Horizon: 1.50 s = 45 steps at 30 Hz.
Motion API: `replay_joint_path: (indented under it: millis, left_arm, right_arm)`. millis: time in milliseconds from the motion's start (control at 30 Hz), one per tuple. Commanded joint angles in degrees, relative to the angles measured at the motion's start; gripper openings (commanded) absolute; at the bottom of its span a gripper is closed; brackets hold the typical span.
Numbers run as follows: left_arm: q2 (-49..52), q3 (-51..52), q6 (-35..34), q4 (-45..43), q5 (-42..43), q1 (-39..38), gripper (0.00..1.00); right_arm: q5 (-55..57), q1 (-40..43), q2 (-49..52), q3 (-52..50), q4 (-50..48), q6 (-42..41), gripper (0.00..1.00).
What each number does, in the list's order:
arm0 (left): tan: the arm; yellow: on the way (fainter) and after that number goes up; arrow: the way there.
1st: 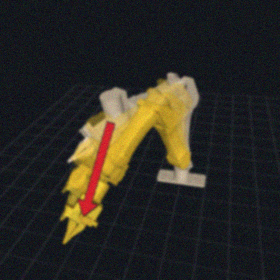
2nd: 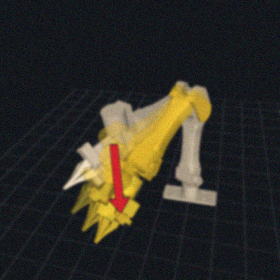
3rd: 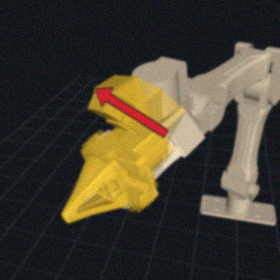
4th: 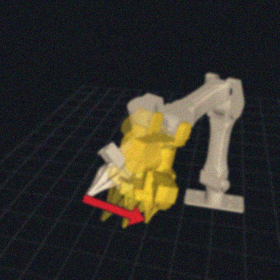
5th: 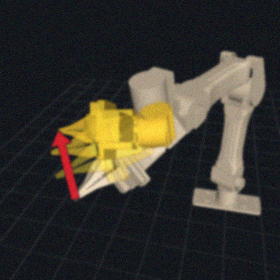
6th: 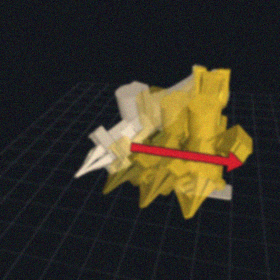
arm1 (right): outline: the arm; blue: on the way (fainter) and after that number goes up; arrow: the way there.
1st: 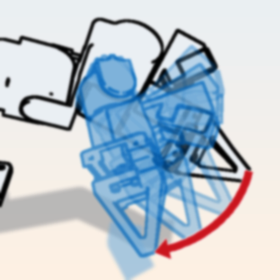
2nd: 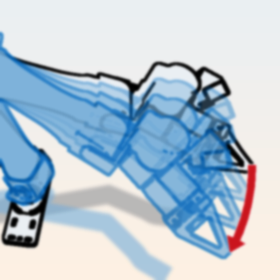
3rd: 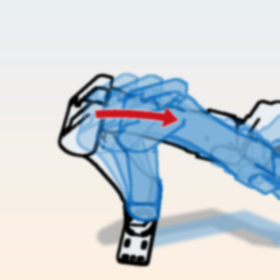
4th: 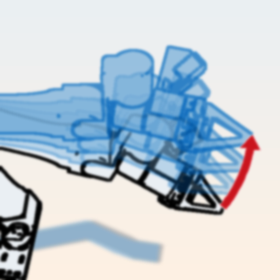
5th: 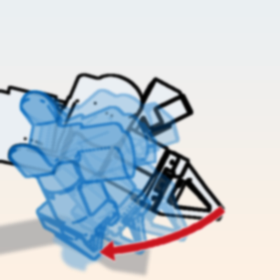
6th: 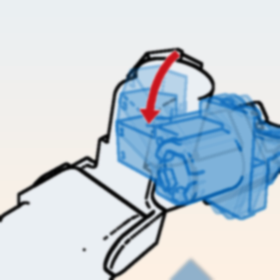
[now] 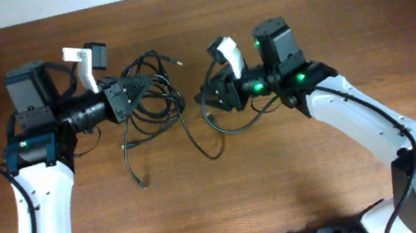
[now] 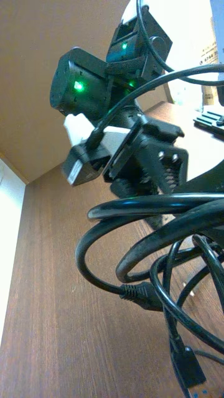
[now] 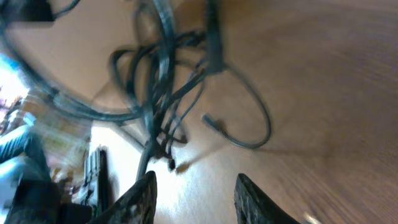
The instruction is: Untangle cables
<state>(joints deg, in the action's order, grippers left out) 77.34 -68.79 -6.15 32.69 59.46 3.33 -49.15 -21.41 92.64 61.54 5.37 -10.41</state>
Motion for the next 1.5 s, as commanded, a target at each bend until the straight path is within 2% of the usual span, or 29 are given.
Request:
replay_joint_path:
  millis: [0, 133, 333, 500, 600, 767, 900, 933, 967, 1000, 1100, 1267, 1333, 1467]
  left_arm:
    - [-1.44, -1.64, 1.33, -0.24, 2.27, -0.11, 0.0]
    - [-1.44, -1.64, 1.33, -0.22, 2.27, -0.33, 0.0]
    - [-1.44, -1.64, 1.33, -0.22, 2.27, -0.37, 0.0]
    - [-1.44, -1.64, 2.75, 0.07, 1.51, -0.37, 0.0]
    - [-1.44, -1.64, 2.82, 1.29, -2.27, -0.37, 0.0]
    - [-1.44, -1.64, 2.82, 1.68, -2.47, -0.37, 0.0]
    - [-1.44, -1.62, 2.8, 1.7, -0.52, -0.37, 0.0]
    - [-1.44, -1.64, 2.8, 1.7, 1.49, -0.37, 0.0]
    - [-1.44, -1.62, 2.8, 1.73, 3.43, -0.37, 0.0]
    - [-1.44, -1.62, 2.8, 1.77, 4.44, -0.37, 0.0]
    - [-1.44, -1.64, 2.82, 3.02, 2.91, 0.24, 0.0]
    - [-1.44, -1.64, 2.8, 9.46, -10.49, 3.5, 0.0]
    - [-1.44, -1.64, 2.75, 11.28, -17.66, 4.07, 0.0]
    - [-1.44, -1.64, 1.4, 12.02, -22.84, 4.07, 0.0]
  right_arm:
    - [6.99, -2.36, 0.2, -0.02, -4.42, -10.05, 0.4]
    - [14.23, -6.05, 0.2, -0.02, -6.32, -11.76, 0.4]
    - [16.72, -8.24, 0.2, 0.0, -6.75, -11.8, 0.4]
    - [16.24, -7.63, 0.17, 1.05, -6.91, -11.78, 0.4]
    - [11.21, -7.5, 0.17, 2.58, -6.95, -11.72, 0.4]
    - [11.98, -9.79, 0.37, 2.54, -4.79, -8.24, 0.4]
    - [14.78, -12.04, 0.72, 2.54, -4.74, -4.87, 0.47]
    - [15.39, -12.66, 0.83, 2.54, -4.76, -3.8, 0.41]
    - [15.43, -12.87, 0.96, 2.54, -4.85, -3.08, 0.3]
    - [16.24, -12.76, 0.96, 2.54, -4.72, -3.13, 0.04]
    - [20.74, -7.8, 0.63, 2.54, 1.64, -5.62, 0.04]
    - [19.1, 7.67, -2.21, 2.54, 18.32, -5.07, 0.04]
    - [15.08, 12.92, -3.34, 2.54, 21.14, -2.86, 0.04]
    - [14.67, 19.06, -4.0, 2.54, 22.34, -3.23, 0.04]
